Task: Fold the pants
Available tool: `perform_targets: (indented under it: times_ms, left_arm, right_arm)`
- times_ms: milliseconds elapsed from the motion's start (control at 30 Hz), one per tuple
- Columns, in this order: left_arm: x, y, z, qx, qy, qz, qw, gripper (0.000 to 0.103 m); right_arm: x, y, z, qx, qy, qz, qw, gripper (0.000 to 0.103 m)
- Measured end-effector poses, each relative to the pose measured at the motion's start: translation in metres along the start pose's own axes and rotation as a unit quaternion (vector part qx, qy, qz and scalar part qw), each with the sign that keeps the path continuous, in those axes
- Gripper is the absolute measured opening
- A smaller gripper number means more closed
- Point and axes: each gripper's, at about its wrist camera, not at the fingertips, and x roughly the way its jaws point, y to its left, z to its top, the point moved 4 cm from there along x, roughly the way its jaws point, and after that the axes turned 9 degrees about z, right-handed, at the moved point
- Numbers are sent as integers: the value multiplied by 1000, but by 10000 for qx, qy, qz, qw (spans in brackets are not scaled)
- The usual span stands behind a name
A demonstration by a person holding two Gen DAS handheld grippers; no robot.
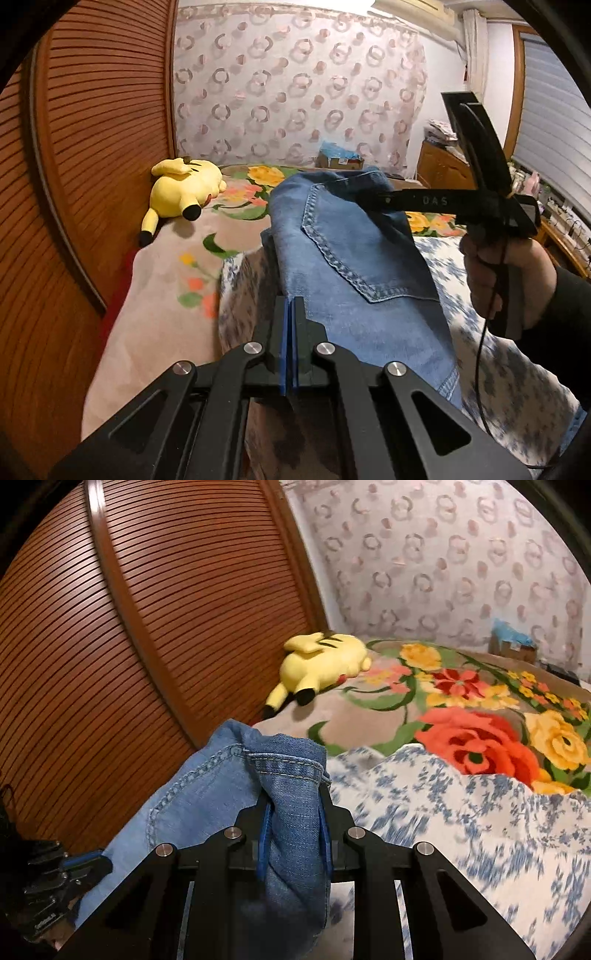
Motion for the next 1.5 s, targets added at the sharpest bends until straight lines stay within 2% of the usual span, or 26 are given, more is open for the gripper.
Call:
perform_targets:
  times_ms: [133, 233, 300, 367, 467, 500, 567, 667, 767, 900, 1067, 1233, 1433, 1467, 1500]
  left_arm:
    - [17, -2, 5, 126, 45, 101, 9999, 2]
    - [25, -3, 0, 152, 152, 89, 9997, 2]
    - [28, -4, -8, 185, 238, 101, 9995, 2]
    - [30, -6, -13, 221, 305, 169, 9991, 2]
    - [32, -5, -20, 181, 396, 193, 9989, 2]
    - [33, -4, -22, 140, 416, 180, 9989, 2]
    - [34, -4, -22, 108, 420, 163, 9989, 2]
    - [34, -4, -23, 75, 433, 153, 9989, 2]
    - [36, -4, -24, 35, 459, 149, 9988, 2]
    - [35, -5, -25, 1, 433, 163, 9989, 2]
    - [30, -4, -24, -54, 408, 271, 9988, 3]
    - [13, -5, -22, -122, 314, 308, 9990, 3]
    - [-16, -18, -17, -19, 117, 293, 9995, 3]
    - [-21, -22, -17, 4, 87, 280, 9996, 6]
    - [-28, -27, -16, 22, 42, 253, 9997, 19]
  right_arm:
    - [16, -10, 5, -13, -8, -173, 9998, 23]
    - [24, -15, 3, -55, 133, -323, 9994, 31]
    - [29, -16, 3, -197, 214, -484, 9984, 44]
    - [28, -16, 9, -372, 110, -632, 9972, 45]
    - [18, -5, 16, -582, -115, -590, 9965, 45]
    - [19, -3, 15, -642, -81, -530, 9965, 41]
    - [26, 2, 11, -794, 114, -339, 9962, 23]
    - [38, -2, 5, -872, 263, -428, 9949, 23]
    - [47, -23, 6, -543, 420, -422, 9967, 23]
    - [49, -29, 10, -459, 429, -416, 9972, 23]
    - [29, -14, 13, -350, 352, -365, 9981, 23]
    - [-12, 6, -7, -458, 168, -241, 9985, 23]
    - [-72, 19, -42, -492, -20, -304, 9983, 23]
    - [-81, 20, -48, -484, -52, -332, 9983, 23]
    - [-92, 21, -55, -486, -91, -371, 9981, 23]
